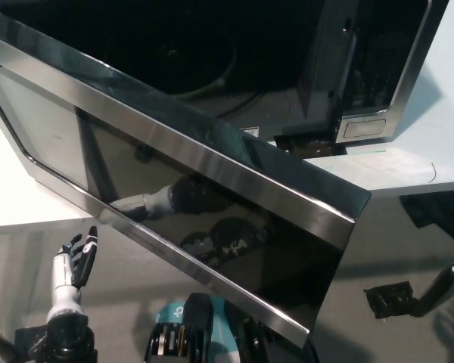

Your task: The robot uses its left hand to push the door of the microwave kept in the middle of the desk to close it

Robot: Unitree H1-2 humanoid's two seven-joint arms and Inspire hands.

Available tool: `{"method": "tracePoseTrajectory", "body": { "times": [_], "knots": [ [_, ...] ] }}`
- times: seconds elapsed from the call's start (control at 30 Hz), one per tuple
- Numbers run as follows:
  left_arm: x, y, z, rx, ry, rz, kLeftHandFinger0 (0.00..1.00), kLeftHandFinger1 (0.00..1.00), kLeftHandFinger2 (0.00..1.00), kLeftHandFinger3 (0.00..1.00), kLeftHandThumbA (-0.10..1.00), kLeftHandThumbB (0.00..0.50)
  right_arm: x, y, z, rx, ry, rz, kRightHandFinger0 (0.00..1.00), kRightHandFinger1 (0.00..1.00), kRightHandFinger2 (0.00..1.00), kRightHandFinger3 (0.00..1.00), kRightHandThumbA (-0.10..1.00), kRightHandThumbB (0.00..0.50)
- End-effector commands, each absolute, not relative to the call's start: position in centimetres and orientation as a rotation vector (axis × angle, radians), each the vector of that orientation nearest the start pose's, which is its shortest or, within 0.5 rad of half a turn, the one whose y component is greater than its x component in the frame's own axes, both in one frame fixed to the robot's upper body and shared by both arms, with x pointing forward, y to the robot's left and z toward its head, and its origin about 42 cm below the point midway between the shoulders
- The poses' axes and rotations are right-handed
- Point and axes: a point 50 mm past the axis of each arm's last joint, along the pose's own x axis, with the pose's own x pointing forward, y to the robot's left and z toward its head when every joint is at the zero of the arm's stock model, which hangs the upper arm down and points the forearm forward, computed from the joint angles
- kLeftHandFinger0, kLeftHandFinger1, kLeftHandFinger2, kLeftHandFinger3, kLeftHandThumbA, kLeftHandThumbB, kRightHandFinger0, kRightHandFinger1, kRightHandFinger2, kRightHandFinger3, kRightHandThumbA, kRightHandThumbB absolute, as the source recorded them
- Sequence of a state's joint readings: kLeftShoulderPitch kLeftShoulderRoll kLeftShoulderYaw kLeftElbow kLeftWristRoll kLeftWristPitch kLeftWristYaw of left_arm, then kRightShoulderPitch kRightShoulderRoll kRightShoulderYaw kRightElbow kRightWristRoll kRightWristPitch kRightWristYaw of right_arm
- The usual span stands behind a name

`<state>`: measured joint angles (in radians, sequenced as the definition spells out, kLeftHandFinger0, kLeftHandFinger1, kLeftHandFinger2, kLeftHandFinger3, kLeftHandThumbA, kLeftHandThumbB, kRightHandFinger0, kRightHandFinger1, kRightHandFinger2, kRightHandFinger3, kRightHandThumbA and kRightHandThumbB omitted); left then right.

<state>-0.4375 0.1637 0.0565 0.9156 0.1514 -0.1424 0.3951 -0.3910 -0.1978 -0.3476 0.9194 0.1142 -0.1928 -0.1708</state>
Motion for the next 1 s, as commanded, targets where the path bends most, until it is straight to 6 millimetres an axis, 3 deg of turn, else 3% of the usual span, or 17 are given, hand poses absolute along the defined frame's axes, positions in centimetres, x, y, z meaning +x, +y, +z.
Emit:
{"method": "tracePoseTrajectory", "body": {
  "times": [0.0, 0.03, 0.07, 0.17, 0.27, 0.3, 0.33, 0.37, 0.4, 0.47, 0.53, 0.6, 0.7, 0.8, 0.83, 0.87, 0.97],
  "knots": [
    [39.2, 31.2, 3.7, 0.587, 0.189, 0.369, 0.80, 0.79, 0.79, 0.90, 0.86, 0.000, 37.4, -36.7, 3.0, 0.042, 0.204, -0.539, 0.75, 0.86, 0.89, 0.99, 0.51, 0.238],
    [39.1, 31.5, 3.7, 0.631, 0.176, 0.347, 0.77, 0.77, 0.78, 0.91, 0.85, 0.000, 37.4, -36.7, 3.1, 0.044, 0.204, -0.542, 0.74, 0.86, 0.89, 0.98, 0.51, 0.235],
    [38.7, 32.0, 3.8, 0.738, 0.146, 0.284, 0.73, 0.76, 0.78, 0.91, 0.92, 0.000, 37.5, -36.7, 3.1, 0.042, 0.209, -0.548, 0.73, 0.85, 0.89, 0.97, 0.51, 0.232],
    [37.5, 33.0, 5.1, 0.845, 0.077, 0.166, 0.50, 0.50, 0.55, 0.68, 0.92, 0.000, 37.3, -37.1, 3.2, 0.052, 0.201, -0.543, 0.76, 0.88, 0.91, 1.00, 0.51, 0.228],
    [36.2, 33.7, 6.1, 0.872, 0.045, 0.123, 0.35, 0.34, 0.40, 0.52, 0.87, 0.000, 37.3, -37.3, 3.2, 0.049, 0.203, -0.544, 0.76, 0.89, 0.91, 1.00, 0.52, 0.232],
    [35.2, 33.9, 7.0, 0.864, 0.015, 0.106, 0.17, 0.14, 0.20, 0.36, 0.90, 0.000, 37.2, -37.4, 3.2, 0.046, 0.204, -0.547, 0.76, 0.89, 0.92, 1.00, 0.52, 0.231],
    [35.1, 33.9, 7.1, 0.864, 0.013, 0.103, 0.07, 0.03, 0.12, 0.26, 0.90, 0.000, 37.2, -37.4, 3.2, 0.046, 0.204, -0.547, 0.76, 0.89, 0.92, 1.00, 0.52, 0.231],
    [34.2, 34.0, 8.3, 0.853, -0.022, 0.092, 0.00, 0.00, 0.00, 0.06, 0.88, 0.000, 37.2, -37.4, 3.2, 0.049, 0.205, -0.548, 0.76, 0.89, 0.92, 1.00, 0.52, 0.214],
    [33.7, 34.0, 8.7, 0.856, -0.034, 0.078, 0.00, 0.00, 0.00, 0.00, 0.94, 0.000, 37.2, -37.4, 3.2, 0.041, 0.210, -0.545, 0.78, 0.90, 0.94, 1.00, 0.52, 0.202],
    [33.0, 33.9, 9.3, 0.857, -0.036, 0.053, 0.00, 0.01, 0.03, 0.00, 1.00, 0.003, 36.9, -37.5, 3.0, 0.043, 0.211, -0.551, 0.79, 0.90, 0.94, 1.00, 0.51, 0.205],
    [31.8, 34.0, 10.3, 0.837, -0.064, 0.006, 0.00, 0.11, 0.21, 0.02, 1.00, 0.000, 36.9, -37.5, 3.0, 0.059, 0.204, -0.547, 0.77, 0.90, 0.93, 1.00, 0.50, 0.199],
    [30.9, 33.9, 11.3, 0.755, -0.110, -0.068, 0.11, 0.27, 0.42, 0.14, 1.00, 0.000, 36.9, -37.5, 3.0, 0.047, 0.207, -0.545, 0.80, 0.93, 0.95, 0.99, 0.51, 0.199],
    [30.7, 33.2, 12.5, 0.642, -0.230, -0.194, 0.20, 0.40, 0.52, 0.30, 1.00, 0.000, 36.5, -37.6, 2.6, 0.049, 0.209, -0.557, 0.88, 0.92, 0.91, 0.98, 0.50, 0.187],
    [30.2, 32.0, 14.2, 0.604, -0.270, -0.225, 0.19, 0.40, 0.52, 0.41, 1.00, 0.000, 36.3, -37.4, 2.5, 0.056, 0.208, -0.551, 0.88, 0.90, 0.90, 0.99, 0.48, 0.181],
    [30.7, 30.3, 16.6, 0.523, -0.416, -0.283, 0.11, 0.28, 0.39, 0.37, 1.00, 0.000, 36.3, -37.3, 2.4, 0.077, 0.205, -0.555, 0.86, 0.87, 0.88, 1.00, 0.47, 0.194],
    [30.7, 30.3, 16.6, 0.520, -0.415, -0.285, 0.10, 0.26, 0.38, 0.37, 1.00, 0.000, 36.3, -37.3, 2.4, 0.077, 0.205, -0.555, 0.86, 0.86, 0.88, 1.00, 0.47, 0.195],
    [30.6, 27.8, 20.1, 0.452, -0.505, -0.337, 0.00, 0.16, 0.31, 0.34, 1.00, 0.000, 36.0, -37.5, 2.3, 0.049, 0.211, -0.551, 0.87, 0.87, 0.89, 1.00, 0.48, 0.185]
  ]
}}
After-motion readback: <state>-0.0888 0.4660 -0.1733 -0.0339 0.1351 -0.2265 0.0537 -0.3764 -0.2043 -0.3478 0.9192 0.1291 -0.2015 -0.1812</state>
